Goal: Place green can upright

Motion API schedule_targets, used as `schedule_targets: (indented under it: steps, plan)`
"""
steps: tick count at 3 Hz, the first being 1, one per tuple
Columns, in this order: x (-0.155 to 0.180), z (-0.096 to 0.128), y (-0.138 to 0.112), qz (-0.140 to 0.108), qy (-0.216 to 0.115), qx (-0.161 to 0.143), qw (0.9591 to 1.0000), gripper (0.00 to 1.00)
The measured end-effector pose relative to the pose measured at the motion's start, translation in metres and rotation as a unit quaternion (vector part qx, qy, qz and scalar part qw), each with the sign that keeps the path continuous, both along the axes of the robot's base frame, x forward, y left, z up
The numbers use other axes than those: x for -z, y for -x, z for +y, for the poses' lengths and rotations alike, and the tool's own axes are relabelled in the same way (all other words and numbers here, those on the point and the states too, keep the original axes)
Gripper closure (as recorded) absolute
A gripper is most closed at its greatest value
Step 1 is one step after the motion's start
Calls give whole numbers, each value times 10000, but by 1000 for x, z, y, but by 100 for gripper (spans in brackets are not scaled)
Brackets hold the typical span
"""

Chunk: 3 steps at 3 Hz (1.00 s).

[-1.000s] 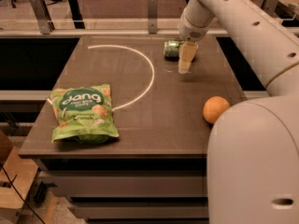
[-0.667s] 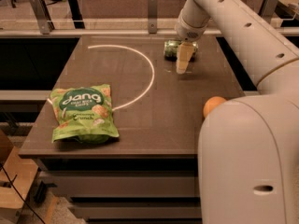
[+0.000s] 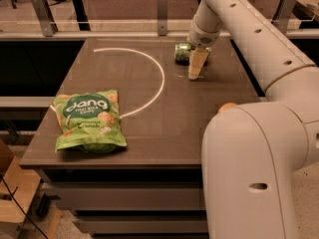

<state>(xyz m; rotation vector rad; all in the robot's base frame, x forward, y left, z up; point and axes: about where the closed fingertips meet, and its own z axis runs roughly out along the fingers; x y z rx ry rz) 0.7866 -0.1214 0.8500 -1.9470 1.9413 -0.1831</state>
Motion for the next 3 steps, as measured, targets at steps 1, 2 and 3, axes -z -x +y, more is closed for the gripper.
schedule_targets:
  steps: [1, 2, 3]
  plan:
    - [5, -6, -1, 85, -3, 50, 10000, 41]
    - [4, -6, -1, 89, -7, 52, 9999, 64]
    - [-5, -6, -1, 13, -65, 64, 10000, 87]
